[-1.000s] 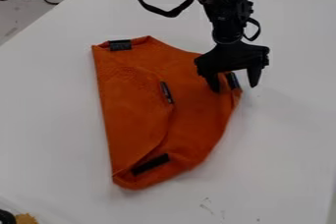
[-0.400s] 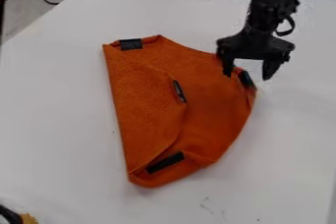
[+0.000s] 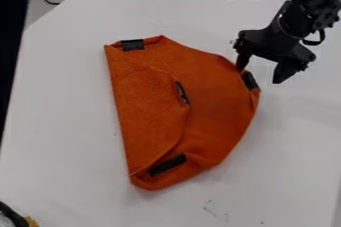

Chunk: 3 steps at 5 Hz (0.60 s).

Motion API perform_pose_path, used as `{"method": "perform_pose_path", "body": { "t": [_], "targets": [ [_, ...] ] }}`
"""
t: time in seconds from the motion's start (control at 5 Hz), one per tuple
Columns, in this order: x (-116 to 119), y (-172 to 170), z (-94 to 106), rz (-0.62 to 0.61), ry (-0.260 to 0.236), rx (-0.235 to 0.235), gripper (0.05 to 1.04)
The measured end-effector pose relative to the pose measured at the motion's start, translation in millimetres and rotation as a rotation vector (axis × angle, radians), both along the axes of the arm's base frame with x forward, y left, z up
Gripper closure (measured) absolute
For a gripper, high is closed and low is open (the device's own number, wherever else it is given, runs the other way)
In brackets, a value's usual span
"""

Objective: Unfold the cloth from left to the right

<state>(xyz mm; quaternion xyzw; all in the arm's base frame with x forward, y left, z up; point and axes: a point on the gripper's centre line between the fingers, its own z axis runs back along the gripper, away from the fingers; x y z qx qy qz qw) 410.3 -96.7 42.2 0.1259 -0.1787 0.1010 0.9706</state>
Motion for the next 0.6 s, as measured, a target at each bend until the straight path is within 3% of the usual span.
{"method": "perform_pose_path", "body": {
  "t": [0.4,0.6],
  "targets": [
    [-8,9,12.3,0.015,0.098,-0.145,0.083],
    [-11,11,28.6,0.0,0.097,-0.156,0.083]
  ]
}}
